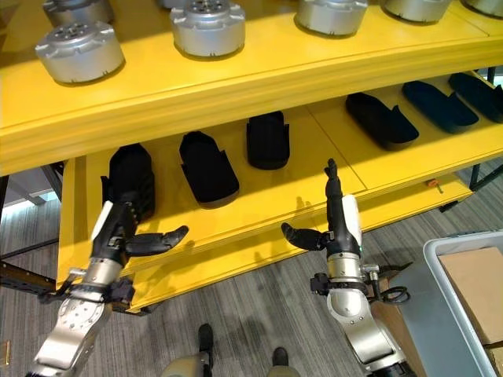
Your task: Move parts from the plastic box to the shelf.
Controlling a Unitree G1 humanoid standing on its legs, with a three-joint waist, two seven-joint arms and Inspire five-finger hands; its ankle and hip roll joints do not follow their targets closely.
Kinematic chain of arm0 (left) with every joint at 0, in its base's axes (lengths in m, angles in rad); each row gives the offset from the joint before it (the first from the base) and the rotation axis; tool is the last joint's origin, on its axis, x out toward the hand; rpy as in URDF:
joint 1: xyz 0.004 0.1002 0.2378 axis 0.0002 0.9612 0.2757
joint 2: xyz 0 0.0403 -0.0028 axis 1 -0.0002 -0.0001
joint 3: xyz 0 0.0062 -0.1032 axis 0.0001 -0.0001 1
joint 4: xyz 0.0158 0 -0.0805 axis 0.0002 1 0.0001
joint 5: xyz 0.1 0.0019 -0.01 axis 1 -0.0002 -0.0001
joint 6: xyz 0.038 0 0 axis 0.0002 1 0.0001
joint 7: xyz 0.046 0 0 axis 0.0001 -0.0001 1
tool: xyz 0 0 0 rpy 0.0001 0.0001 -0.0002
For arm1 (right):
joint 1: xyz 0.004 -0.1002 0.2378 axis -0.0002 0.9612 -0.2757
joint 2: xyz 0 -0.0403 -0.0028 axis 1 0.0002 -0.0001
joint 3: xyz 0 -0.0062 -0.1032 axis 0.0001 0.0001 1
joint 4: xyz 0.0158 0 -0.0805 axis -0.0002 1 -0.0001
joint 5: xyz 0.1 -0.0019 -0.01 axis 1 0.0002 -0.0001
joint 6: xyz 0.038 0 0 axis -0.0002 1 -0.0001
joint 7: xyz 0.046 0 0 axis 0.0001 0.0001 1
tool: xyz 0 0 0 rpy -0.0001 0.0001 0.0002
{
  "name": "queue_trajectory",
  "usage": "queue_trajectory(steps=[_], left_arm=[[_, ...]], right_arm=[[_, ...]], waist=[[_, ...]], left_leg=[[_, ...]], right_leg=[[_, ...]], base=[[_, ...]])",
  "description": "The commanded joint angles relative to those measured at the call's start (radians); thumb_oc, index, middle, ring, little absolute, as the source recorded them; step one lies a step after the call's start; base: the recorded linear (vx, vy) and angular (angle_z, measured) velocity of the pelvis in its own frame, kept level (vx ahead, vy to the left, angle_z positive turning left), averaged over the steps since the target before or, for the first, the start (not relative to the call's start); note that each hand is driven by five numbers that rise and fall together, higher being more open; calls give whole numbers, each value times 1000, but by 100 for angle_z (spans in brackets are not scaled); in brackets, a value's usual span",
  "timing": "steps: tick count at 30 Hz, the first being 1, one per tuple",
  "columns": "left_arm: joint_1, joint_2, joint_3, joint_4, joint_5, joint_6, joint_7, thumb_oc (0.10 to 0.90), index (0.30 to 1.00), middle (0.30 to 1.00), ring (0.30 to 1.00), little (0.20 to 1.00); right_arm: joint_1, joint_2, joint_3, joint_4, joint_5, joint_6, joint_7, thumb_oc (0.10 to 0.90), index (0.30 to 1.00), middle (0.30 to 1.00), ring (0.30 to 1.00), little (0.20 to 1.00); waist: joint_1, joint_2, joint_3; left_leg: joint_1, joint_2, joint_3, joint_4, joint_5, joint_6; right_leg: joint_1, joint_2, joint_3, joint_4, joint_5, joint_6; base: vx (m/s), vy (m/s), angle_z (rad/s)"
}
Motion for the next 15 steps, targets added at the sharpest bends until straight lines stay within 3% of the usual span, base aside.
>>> queue_trajectory(steps=[1,7,8,15], left_arm=[[-82,50,42,-5,-15,-183,61,900,1000,1000,1000,1000],[-34,29,66,-25,-23,-199,99,900,1000,1000,1000,1000],[-26,21,68,-17,-28,-197,117,900,1000,1000,1000,1000],[-31,-1,41,8,-34,-190,129,900,1000,1000,1000,1000]], right_arm=[[-53,-10,-44,-128,-34,-188,-60,900,1000,1000,1000,1000],[-42,11,-41,-181,43,-248,24,900,1000,1000,1000,1000],[-45,18,-17,-200,127,-238,120,900,1000,1000,1000,1000],[-86,53,80,-193,323,-188,313,900,1000,1000,1000,1000]], waist=[[46,-7,-98],[67,-12,-103],[77,-16,-106],[108,-25,-110]], left_leg=[[103,13,13,3,-163,-9],[101,9,-3,2,-164,-10],[100,6,-10,2,-165,-10],[93,1,-29,3,-162,-13]], right_leg=[[-66,30,-126,65,-56,-45],[-58,27,-144,63,-58,-45],[-54,25,-153,64,-60,-46],[-46,22,-177,66,-62,-49]], base=[[0,0,0],[2,10,9],[4,16,14],[8,12,15]])
